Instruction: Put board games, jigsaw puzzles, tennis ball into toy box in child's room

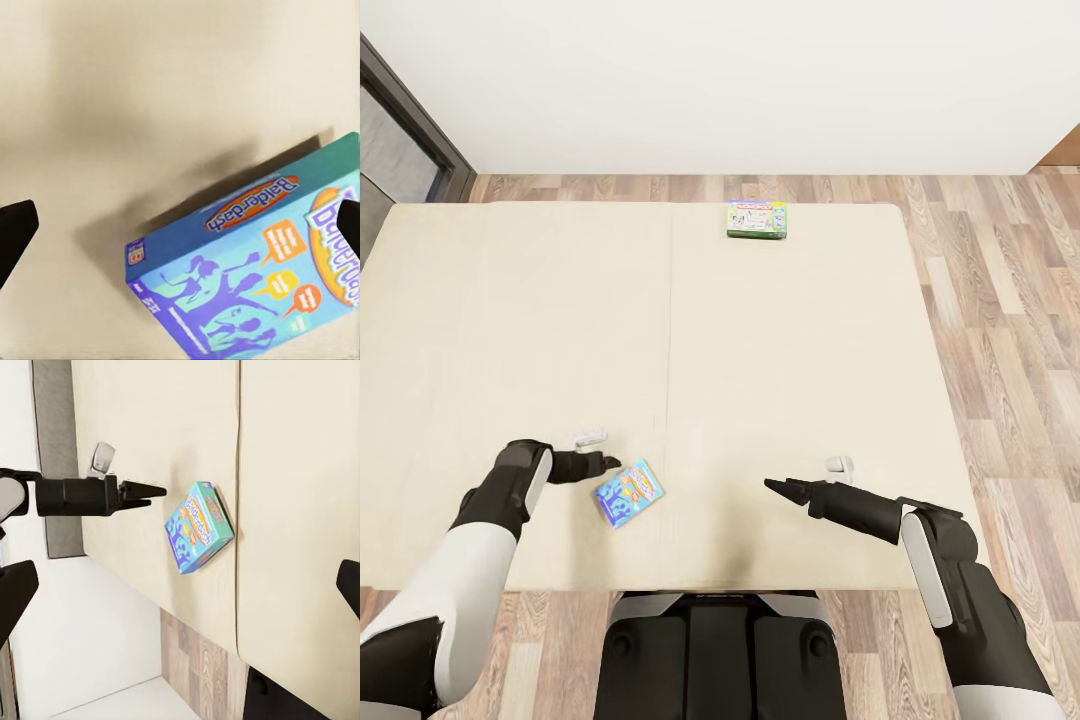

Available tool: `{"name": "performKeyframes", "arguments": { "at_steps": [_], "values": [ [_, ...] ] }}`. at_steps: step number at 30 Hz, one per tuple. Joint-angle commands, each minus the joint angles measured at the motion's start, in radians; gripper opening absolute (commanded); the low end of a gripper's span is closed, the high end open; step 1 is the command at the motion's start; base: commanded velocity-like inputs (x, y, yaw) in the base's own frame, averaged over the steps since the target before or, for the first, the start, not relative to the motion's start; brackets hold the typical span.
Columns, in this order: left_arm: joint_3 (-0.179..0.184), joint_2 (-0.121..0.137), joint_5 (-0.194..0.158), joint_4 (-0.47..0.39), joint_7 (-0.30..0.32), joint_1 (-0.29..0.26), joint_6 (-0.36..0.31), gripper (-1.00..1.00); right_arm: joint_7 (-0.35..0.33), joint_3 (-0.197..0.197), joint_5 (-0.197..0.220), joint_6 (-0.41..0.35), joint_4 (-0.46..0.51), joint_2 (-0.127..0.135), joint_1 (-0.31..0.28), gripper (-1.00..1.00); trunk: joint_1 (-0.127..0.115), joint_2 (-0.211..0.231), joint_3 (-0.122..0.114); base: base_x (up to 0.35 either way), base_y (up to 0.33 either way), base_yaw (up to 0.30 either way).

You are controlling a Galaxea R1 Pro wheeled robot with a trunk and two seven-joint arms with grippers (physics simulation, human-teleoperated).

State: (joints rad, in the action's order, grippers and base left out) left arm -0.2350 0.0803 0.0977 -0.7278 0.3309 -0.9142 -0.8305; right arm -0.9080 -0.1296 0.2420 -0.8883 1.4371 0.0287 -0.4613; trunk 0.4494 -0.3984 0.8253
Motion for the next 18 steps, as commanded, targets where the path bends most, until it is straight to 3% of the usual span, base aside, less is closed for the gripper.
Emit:
{"name": "performKeyframes", "arguments": {
  "at_steps": [1,7,18],
  "values": [
    [-0.004,0.001,0.01,0.019,0.02,0.0,-0.001,1.0,-0.003,-0.001,0.0,-0.005,0.0,0.0,0.0,1.0,0.001,-0.002,0.001,0.0,0.0,0.0],
    [-0.005,0.002,0.008,0.076,0.04,0.0,0.02,1.0,-0.003,-0.001,-0.001,-0.006,0.003,-0.001,0.0,1.0,0.001,-0.002,0.001,0.0,0.0,0.0],
    [-0.007,0.003,0.005,0.091,0.046,0.019,0.032,1.0,-0.003,0.0,-0.002,-0.005,0.01,-0.001,0.0,1.0,0.001,-0.002,-0.008,0.0,0.0,0.0]
  ]
}}
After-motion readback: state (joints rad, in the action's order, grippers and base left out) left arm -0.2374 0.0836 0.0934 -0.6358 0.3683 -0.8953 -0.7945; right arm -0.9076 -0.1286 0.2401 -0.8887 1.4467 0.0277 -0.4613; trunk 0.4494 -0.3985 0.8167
